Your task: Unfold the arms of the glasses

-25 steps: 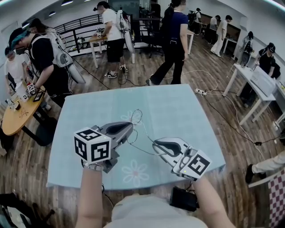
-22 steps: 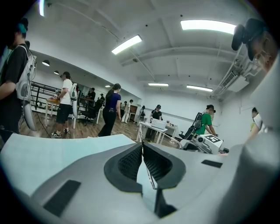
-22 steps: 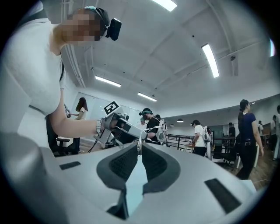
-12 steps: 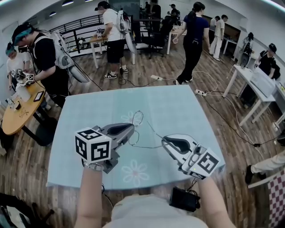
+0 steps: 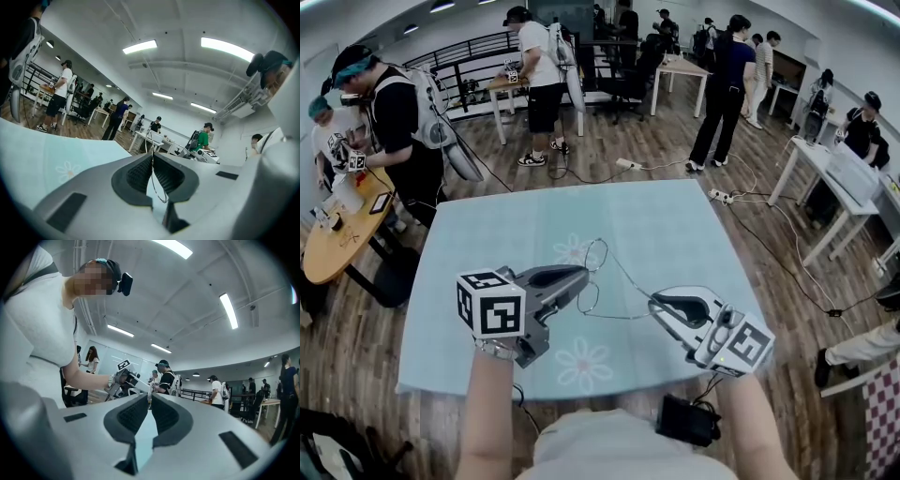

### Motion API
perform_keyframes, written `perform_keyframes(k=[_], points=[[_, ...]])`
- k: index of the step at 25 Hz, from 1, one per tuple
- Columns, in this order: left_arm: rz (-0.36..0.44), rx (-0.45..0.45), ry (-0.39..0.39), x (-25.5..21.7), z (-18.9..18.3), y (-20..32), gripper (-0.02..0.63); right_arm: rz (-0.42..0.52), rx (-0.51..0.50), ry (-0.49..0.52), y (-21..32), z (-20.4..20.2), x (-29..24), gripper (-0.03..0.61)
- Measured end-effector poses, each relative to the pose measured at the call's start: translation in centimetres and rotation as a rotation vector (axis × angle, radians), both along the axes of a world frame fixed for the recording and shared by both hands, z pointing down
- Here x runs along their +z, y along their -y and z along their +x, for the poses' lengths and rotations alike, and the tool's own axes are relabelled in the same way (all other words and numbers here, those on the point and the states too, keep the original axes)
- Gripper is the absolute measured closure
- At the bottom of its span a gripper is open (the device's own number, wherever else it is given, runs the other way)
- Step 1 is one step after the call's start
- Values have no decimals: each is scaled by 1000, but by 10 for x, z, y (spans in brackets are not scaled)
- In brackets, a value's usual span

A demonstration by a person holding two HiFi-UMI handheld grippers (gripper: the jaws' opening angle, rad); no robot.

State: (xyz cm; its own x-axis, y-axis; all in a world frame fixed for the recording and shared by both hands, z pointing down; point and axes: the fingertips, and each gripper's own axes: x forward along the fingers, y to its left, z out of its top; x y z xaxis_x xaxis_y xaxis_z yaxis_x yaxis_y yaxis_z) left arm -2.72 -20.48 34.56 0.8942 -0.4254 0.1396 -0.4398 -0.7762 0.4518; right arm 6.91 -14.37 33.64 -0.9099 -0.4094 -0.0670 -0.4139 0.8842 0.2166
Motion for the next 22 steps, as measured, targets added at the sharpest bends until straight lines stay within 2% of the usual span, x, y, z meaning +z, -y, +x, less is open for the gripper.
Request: perform_keyframes(k=[11,17,22], points=[[-5,56,41,9,-4,-2,595,96,-84,-197,-10,-11,11,546],[25,79,66,9,-7,-5,595,88,-81,-211,-7,-6,7,548],[53,84,101,12,-20,-6,595,59,-36,-167,3,-2,2,552]])
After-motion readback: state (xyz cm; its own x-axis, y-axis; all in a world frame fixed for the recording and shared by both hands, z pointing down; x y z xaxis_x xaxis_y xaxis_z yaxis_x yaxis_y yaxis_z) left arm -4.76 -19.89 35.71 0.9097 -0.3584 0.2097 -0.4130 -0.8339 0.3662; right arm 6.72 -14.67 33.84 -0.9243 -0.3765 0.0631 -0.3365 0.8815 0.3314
